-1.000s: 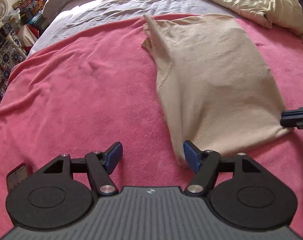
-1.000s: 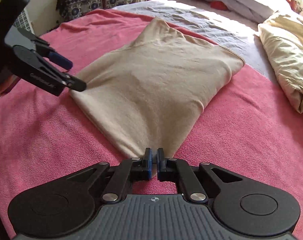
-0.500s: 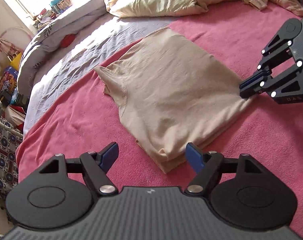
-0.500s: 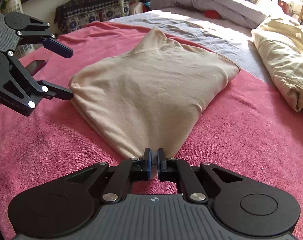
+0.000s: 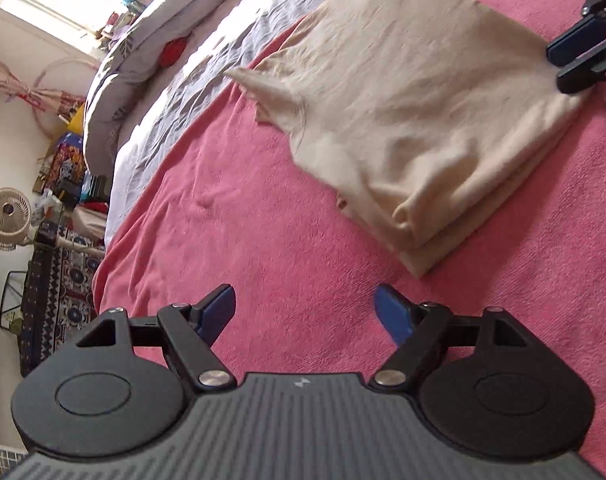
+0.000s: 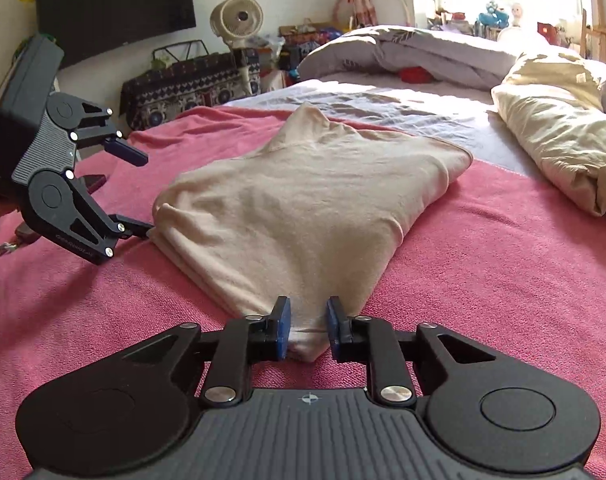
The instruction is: Fold clothes
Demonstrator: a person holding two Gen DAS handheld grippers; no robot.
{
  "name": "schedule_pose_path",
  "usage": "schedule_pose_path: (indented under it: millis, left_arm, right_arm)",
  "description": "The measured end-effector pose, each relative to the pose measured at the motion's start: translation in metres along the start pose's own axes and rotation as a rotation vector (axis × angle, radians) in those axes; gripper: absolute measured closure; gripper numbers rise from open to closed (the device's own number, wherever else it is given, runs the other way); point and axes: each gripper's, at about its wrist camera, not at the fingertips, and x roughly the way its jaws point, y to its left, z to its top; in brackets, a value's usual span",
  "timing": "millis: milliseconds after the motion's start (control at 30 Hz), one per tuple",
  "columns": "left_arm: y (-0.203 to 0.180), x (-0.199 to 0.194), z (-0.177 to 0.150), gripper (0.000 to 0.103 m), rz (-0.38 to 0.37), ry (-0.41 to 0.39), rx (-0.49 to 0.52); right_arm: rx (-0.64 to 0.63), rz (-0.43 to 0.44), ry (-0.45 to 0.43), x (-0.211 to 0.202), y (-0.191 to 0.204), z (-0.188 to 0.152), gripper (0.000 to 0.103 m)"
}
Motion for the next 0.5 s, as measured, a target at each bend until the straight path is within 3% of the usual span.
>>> schedule_pose_path:
  millis: [33,67,133,200,300,500]
  left_arm:
    - [0.006,-0.002,-0.002,0.023,0.000,-0.002,-0.016]
    - [0.010,-0.008,-0.003,0.024,-0.017,-0.029,-0.028]
    - [0.015,-0.027,-0.002,0.024,-0.072,-0.117,-0.033]
    - [0.011,-0.038,0.002,0.024,-0.098,-0.182,0.005]
    - [-0.008,-0.041,0.007,0.024,-0.078,-0.264,0.136]
    - [-0.022,-0.025,0.005,0.027,-0.067,-0.319,0.336]
  right_arm:
    - [-0.018,0.035,0.017,0.002,0.002,0.000,0.042]
    - [-0.060,0.054,0.047,0.006,0.008,0.000,0.000]
    - [-0.137,0.071,0.094,0.013,0.019,-0.001,0.000]
    - [-0.202,0.026,0.098,0.016,0.032,-0.003,0.000]
    - [-0.189,0.033,0.100,0.018,0.030,-0.003,0.000]
    - [-0.193,0.029,0.107,0.020,0.032,-0.003,0.000]
